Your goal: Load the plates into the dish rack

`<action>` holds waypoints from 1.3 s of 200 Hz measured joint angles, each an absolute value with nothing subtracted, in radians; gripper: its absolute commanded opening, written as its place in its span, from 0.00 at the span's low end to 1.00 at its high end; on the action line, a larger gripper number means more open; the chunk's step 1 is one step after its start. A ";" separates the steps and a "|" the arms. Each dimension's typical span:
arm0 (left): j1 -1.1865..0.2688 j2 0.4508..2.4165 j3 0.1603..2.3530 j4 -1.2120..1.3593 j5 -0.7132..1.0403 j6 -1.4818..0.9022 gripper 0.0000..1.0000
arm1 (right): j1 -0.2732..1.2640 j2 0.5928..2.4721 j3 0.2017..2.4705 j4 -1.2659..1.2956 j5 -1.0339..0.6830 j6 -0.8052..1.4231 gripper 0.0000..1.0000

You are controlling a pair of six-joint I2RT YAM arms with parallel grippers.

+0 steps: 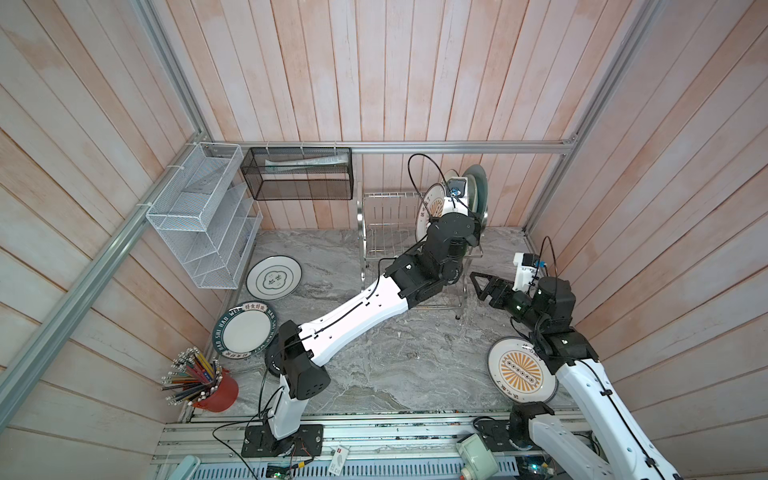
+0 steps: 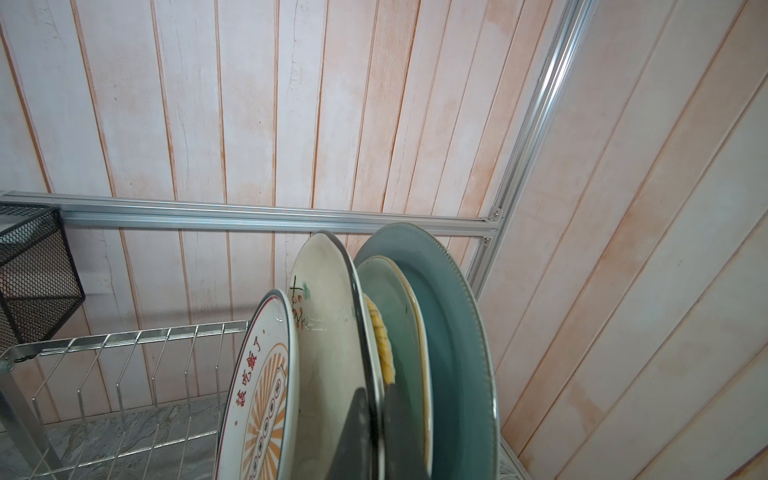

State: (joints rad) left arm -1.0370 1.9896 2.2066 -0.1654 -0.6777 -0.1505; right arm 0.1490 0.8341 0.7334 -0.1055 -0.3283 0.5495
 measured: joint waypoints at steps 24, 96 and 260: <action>-1.028 1.986 2.207 -0.180 -0.667 -0.168 0.00 | 0.149 0.834 0.733 -0.105 -0.328 0.550 0.91; -0.990 1.938 2.207 -0.226 -0.590 -0.217 0.00 | 0.149 0.845 0.733 -0.105 -0.335 0.550 0.91; -0.959 1.927 2.251 -0.307 -0.558 -0.257 0.00 | 0.149 0.855 0.733 -0.101 -0.336 0.554 0.91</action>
State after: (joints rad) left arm -0.9588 1.9266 2.2513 -0.3073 -0.5575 -0.2565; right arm 0.1490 0.8547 0.7334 -0.1009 -0.3355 0.5537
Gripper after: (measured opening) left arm 0.076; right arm 0.912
